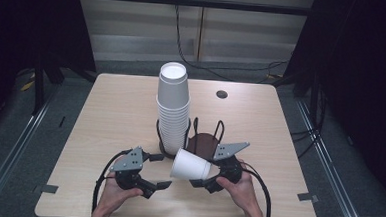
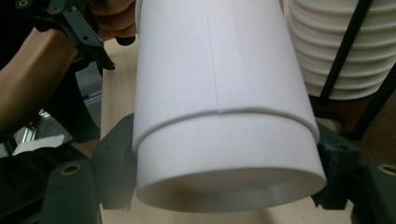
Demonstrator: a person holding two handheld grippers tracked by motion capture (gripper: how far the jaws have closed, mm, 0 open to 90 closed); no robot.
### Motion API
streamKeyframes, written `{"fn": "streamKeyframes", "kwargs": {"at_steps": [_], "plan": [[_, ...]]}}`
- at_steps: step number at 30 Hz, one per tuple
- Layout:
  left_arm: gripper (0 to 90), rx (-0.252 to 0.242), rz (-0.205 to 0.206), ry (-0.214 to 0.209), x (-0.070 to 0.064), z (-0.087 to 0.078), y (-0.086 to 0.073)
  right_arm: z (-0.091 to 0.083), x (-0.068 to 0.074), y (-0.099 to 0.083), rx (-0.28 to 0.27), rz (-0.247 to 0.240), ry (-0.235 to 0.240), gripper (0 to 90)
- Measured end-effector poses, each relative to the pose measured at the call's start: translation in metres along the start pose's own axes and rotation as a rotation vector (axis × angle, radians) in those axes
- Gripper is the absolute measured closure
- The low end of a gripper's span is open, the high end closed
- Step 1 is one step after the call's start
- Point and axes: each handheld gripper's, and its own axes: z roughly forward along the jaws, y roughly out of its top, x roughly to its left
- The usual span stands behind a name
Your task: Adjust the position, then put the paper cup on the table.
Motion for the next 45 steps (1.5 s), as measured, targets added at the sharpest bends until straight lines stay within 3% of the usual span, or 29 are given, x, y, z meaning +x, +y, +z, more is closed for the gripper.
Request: {"fn": "streamKeyframes", "kwargs": {"at_steps": [5, 7, 17, 20, 24, 29, 34, 45], "plan": [[15.7, -0.02, -0.006, -0.011, 0.0, 0.002, -0.001, 0.001, 0.002, -0.007, -0.054, -0.008, 0.024, 24.1], [15.6, -0.045, -0.028, -0.02, 0.0, 0.006, -0.002, 0.001, 0.003, -0.008, -0.083, -0.016, 0.036, 24.1], [15.6, -0.044, -0.025, -0.038, 0.0, 0.007, -0.002, 0.003, 0.007, -0.014, -0.151, -0.035, 0.065, 24.1], [15.5, -0.051, -0.019, -0.037, 0.0, 0.006, -0.002, 0.004, 0.008, -0.013, -0.188, -0.054, 0.097, 24.0], [14.0, -0.056, -0.014, -0.048, 0.001, 0.007, -0.002, 0.004, 0.01, -0.011, -0.19, -0.07, 0.102, 24.0], [4.6, -0.051, -0.016, -0.033, 0.003, 0.01, 0.0, 0.004, 0.009, -0.01, -0.185, -0.074, 0.111, 24.1], [2.7, -0.065, -0.001, -0.055, 0.005, 0.011, 0.007, 0.007, 0.008, -0.01, -0.179, -0.082, 0.116, 24.2], [0.0, -0.093, -0.012, -0.103, 0.006, 0.019, 0.008, 0.01, 0.012, -0.007, -0.163, -0.105, 0.125, 24.2]]}}
